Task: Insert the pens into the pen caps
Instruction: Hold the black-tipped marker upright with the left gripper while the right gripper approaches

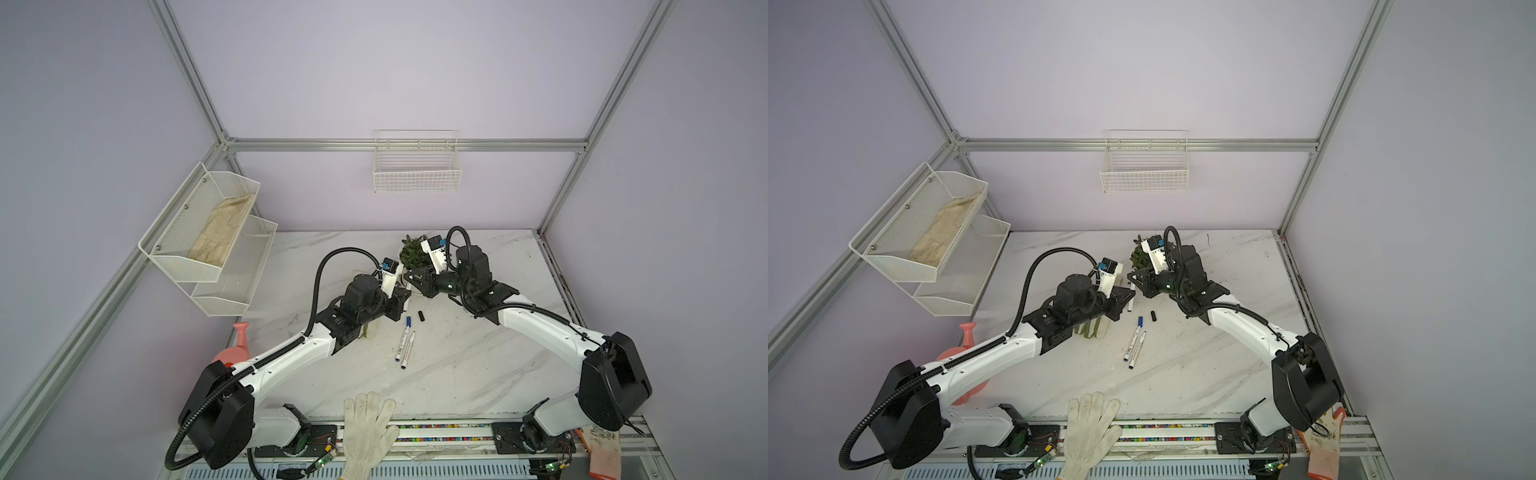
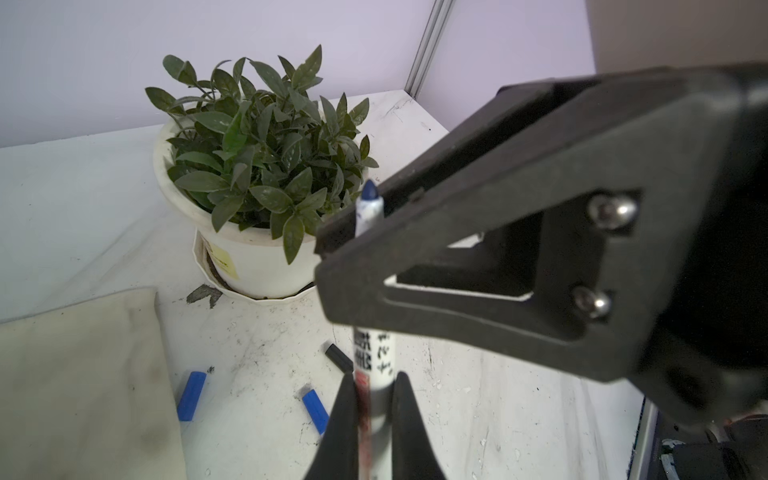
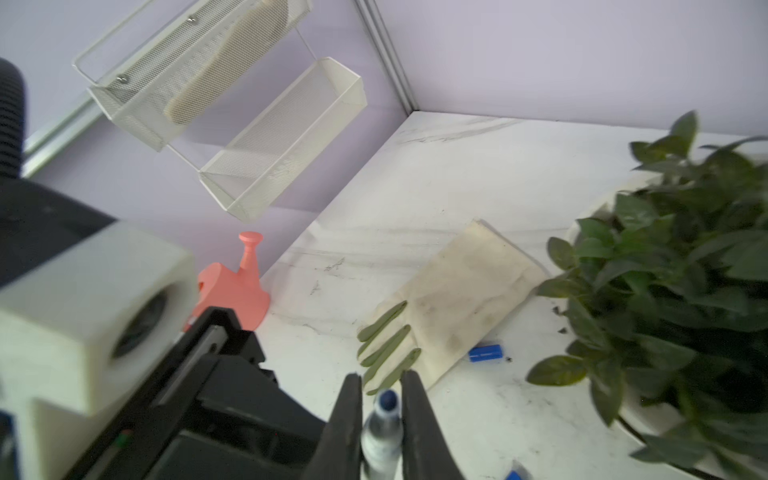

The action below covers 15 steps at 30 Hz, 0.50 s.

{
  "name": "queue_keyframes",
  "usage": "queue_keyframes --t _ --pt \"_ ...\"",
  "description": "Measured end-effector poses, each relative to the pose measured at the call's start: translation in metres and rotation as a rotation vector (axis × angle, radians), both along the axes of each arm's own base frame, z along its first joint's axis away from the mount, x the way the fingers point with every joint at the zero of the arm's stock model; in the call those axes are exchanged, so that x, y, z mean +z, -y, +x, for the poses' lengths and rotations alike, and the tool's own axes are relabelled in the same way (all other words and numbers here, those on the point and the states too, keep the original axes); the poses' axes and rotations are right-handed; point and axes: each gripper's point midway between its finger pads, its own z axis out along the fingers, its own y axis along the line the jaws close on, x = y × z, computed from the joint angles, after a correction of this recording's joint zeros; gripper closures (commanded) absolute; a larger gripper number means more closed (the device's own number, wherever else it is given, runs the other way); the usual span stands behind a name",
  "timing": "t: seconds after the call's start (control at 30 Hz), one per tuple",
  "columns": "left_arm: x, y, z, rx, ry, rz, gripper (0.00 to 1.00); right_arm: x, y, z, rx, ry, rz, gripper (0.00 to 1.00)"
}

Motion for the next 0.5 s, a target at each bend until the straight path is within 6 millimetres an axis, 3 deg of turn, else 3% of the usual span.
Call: queue_keyframes --t 0.13,0.17,0.23,0.27,0.33,0.5 --pt "-0.001 0.0 0.0 -0.001 -0.003 0.002 0.99 -0.001 -0.002 -0.001 0.019 -0.007 0.019 1.0" --pt "-0.001 0.0 0.0 0.0 -0.005 0.004 0.9 -0.001 -0.002 -0.002 0.02 -0.008 0.02 1.0" --pt "-0.002 -0.001 -0.001 -0.002 -0.007 0.005 0.62 -0.001 -0.002 -0.002 0.024 -0.012 0.022 1.0" --pt "-0.002 0.0 -0.001 -0.005 -0.007 0.006 0.56 -0.001 -0.003 -0.004 0.031 -0.015 0.024 1.0" --pt "-0.002 0.0 -0.001 -0.008 -0.011 0.0 0.52 -0.001 -0.004 -0.006 0.045 -0.019 0.028 1.0" --pt "-0.01 0.001 0.001 -0.013 -0.027 0.013 0.54 0.0 -0.006 -0.01 0.072 -0.027 0.037 1.0"
